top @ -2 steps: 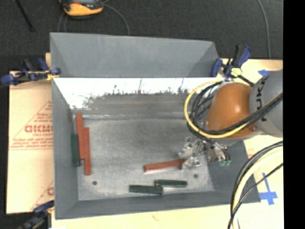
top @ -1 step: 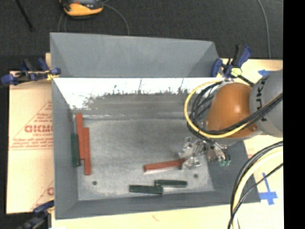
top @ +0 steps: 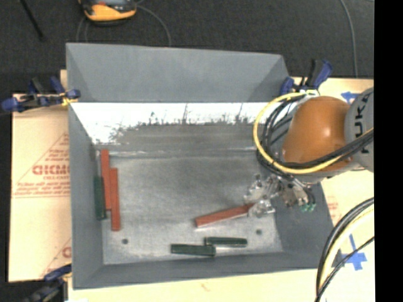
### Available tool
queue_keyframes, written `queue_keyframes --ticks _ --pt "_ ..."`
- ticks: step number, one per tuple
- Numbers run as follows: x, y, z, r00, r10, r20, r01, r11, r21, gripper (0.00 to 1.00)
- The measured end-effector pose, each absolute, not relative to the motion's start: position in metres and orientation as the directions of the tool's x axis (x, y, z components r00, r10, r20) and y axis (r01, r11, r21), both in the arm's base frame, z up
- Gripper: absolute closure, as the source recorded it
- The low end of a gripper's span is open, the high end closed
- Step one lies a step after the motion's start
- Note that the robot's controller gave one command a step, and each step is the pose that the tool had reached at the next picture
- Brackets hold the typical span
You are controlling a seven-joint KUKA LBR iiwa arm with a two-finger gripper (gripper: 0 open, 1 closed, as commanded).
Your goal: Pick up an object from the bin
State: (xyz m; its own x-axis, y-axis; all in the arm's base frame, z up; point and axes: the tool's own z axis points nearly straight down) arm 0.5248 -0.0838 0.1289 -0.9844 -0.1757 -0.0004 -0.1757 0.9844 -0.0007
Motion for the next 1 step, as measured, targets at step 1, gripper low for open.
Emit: queue_keyframes --ticks 1 --pt "0.5216 -0.0813 0.1503 -0.988 -0.157 -0.006 -0.157 0.988 -0.001 1.0"
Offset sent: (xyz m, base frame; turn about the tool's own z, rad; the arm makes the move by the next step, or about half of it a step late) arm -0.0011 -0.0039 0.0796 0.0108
